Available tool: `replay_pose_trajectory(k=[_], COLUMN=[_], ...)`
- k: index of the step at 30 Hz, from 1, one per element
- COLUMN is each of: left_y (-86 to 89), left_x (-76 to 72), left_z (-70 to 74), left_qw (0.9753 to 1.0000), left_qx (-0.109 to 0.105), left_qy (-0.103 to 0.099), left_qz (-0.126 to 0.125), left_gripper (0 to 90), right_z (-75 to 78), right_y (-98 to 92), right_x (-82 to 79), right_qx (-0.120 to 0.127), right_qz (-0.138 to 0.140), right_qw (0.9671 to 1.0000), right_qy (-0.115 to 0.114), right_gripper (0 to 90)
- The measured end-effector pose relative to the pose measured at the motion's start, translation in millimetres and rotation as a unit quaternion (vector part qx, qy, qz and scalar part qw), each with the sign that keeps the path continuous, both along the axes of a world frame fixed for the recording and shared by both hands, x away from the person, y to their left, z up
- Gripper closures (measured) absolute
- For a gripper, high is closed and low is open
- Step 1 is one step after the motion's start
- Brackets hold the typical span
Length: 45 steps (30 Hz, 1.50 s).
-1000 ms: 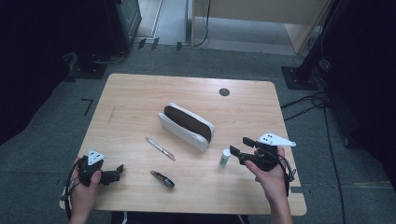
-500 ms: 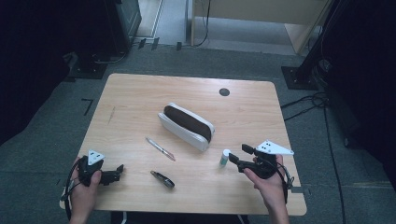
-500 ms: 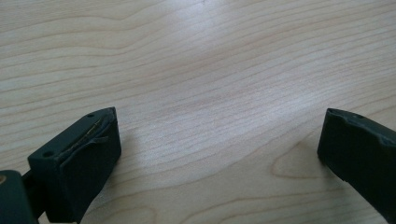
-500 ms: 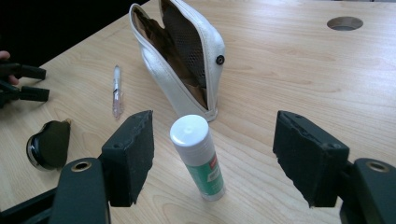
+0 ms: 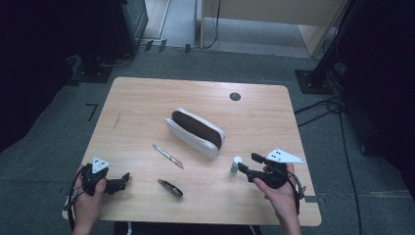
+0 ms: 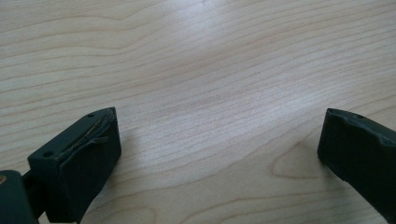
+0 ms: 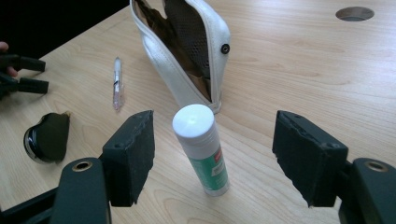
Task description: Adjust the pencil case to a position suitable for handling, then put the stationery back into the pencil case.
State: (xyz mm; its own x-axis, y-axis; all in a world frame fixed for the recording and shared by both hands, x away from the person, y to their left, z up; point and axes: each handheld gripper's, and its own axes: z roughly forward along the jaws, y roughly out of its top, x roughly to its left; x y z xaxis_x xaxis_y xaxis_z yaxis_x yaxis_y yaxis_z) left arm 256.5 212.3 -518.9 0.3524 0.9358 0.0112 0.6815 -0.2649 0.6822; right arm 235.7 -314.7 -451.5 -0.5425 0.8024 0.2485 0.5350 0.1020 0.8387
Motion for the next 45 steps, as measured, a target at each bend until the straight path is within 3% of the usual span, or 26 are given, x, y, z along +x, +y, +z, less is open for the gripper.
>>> replay_pose_trajectory(k=[15, 26, 41, 45], left_y=[-0.1, -0.1, 0.0, -0.1], left_x=[-0.1, -0.1, 0.0, 0.0], left_z=[0.0, 0.0, -0.1, -0.1], left_qw=[1.0000, 1.0000, 1.0000, 1.0000], left_qx=[0.000, 0.000, 0.000, 0.000], left_qy=[0.000, 0.000, 0.000, 0.000], left_qz=[0.000, 0.000, 0.000, 0.000], left_gripper=[0.0, 0.0, 0.0, 0.0], right_z=[-6.8, -14.8, -20.5, -21.7], right_y=[9.2, 16.5, 29.8, 29.4], right_x=[-2.3, -0.9, 1.3, -0.9], right_qx=[-0.016, -0.029, -0.075, -0.077], right_qz=[0.027, 0.024, 0.005, -0.003], right_qw=[0.9995, 0.9993, 0.9967, 0.9964], right_qy=[-0.005, -0.002, -0.030, -0.036], right_gripper=[29.9, 32.4, 60.3, 62.2])
